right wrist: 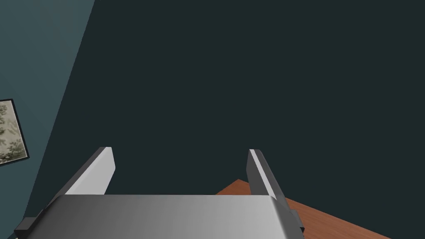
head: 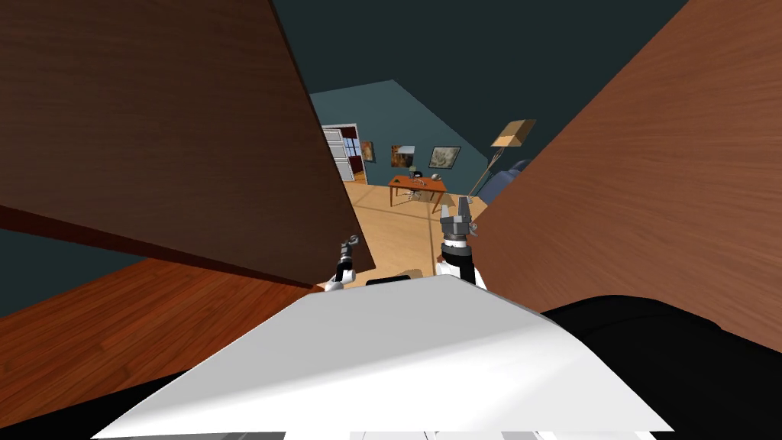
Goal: Push the door open
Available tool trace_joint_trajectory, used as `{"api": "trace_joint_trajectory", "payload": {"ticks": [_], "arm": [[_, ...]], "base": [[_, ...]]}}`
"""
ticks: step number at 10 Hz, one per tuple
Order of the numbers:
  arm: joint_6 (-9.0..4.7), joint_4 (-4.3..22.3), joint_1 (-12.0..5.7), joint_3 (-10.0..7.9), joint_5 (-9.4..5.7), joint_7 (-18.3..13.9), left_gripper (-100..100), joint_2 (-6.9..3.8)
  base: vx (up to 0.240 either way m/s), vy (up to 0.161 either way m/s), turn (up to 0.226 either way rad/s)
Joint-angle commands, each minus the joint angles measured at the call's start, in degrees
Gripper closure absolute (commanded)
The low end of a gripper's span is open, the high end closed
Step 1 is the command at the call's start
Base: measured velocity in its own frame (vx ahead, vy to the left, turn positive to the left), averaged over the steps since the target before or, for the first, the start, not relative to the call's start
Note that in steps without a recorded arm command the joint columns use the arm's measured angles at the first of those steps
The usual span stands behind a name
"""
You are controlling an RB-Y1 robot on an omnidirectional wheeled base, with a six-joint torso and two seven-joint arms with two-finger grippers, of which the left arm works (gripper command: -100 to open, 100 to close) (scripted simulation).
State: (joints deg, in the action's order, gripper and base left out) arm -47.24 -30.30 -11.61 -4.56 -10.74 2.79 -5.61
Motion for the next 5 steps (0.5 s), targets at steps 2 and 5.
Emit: {"api": "trace_joint_trajectory", "payload": {"ticks": [2, 5], "arm": [[-0.19, -0.21, -0.18, -1.24, -0.81, 0.49, 100, -0.37], [-0.29, -0.07, -0.08, -2.62, -1.74, 0.99, 100, -0.73]], "base": [[0.176, -0.047, 0.044], [0.177, -0.030, 0.036]]}}
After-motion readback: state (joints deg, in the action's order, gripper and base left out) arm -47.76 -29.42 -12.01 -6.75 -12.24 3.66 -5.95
